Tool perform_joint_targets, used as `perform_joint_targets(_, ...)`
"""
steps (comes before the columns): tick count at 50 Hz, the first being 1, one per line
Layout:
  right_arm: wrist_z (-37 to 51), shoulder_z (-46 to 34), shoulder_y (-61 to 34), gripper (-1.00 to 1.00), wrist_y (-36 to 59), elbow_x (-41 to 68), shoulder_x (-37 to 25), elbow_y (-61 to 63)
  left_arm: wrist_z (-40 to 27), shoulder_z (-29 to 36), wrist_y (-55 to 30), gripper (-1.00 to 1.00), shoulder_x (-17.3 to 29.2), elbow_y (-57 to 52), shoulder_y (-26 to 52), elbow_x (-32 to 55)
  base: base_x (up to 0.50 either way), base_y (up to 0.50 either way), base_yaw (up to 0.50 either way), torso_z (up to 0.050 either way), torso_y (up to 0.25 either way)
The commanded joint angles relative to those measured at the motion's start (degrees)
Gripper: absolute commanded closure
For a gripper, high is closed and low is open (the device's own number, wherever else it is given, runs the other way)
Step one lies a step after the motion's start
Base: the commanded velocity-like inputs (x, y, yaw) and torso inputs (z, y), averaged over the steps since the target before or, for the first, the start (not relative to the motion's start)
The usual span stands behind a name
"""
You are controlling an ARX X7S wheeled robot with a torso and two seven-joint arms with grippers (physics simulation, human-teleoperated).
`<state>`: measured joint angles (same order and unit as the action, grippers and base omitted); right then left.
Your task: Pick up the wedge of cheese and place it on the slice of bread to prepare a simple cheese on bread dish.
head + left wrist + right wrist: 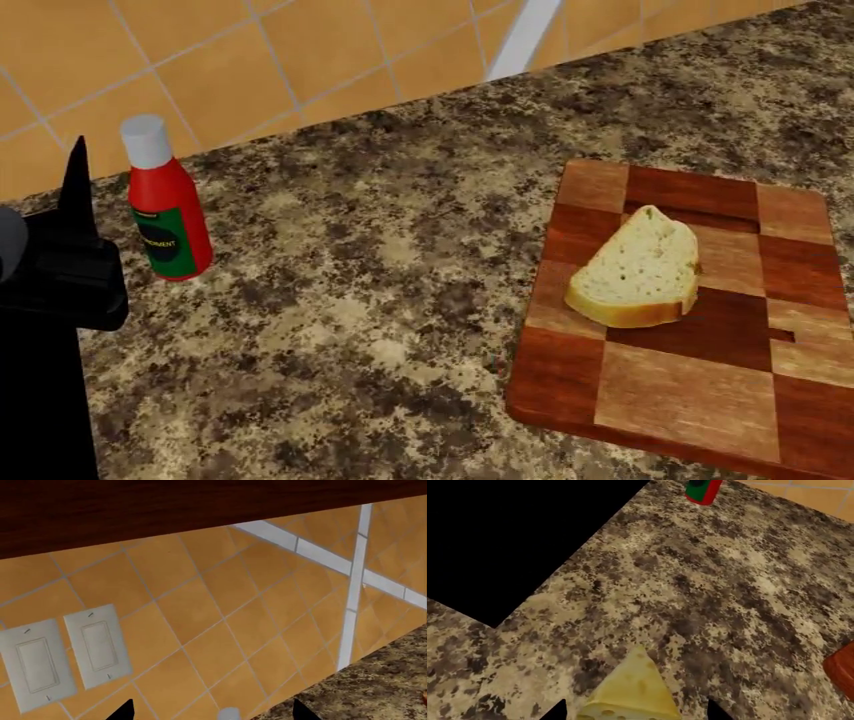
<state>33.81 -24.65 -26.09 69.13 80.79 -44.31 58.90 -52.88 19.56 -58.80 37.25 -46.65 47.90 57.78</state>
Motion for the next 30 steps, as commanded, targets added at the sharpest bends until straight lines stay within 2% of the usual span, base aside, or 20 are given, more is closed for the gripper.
perform_joint_targets(1, -8.93, -12.2, 1.15, -1.0, -13.67, -16.74, -7.05, -2.91, 0.02, 0.14, 0.28, -1.0, 0.1, 0.1, 0.0, -0.06, 0.0, 0.0, 0.0, 0.0, 0.0)
perform_joint_targets(18, -9.74, -14.46, 0.06, -1.0, -13.11, -18.23, -4.86, -3.97, -0.06, 0.39, 0.57, -1.0, 0.22, 0.09, -0.07, -0.14, 0.0, 0.0, 0.0, 0.0, 0.0)
perform_joint_targets(19, -9.99, -14.68, 0.31, 1.0, -13.35, -18.91, -5.09, -3.72, -0.11, 0.38, 0.55, -1.0, 0.21, 0.07, -0.06, -0.08, 0.0, 0.0, 0.0, 0.0, 0.0)
perform_joint_targets(26, -7.88, -14.24, -0.14, 1.0, -13.01, -17.39, -5.73, -1.69, -0.19, 0.42, 0.53, -1.0, 0.26, 0.13, -0.01, 0.12, 0.0, 0.0, 0.0, 0.0, 0.0)
perform_joint_targets(30, -3.61, -12.04, -1.67, 1.0, -13.32, -13.76, -8.13, 0.81, -0.21, 0.42, 0.58, -1.0, 0.28, 0.14, 0.01, 0.16, 0.0, 0.0, 0.0, 0.0, 0.0)
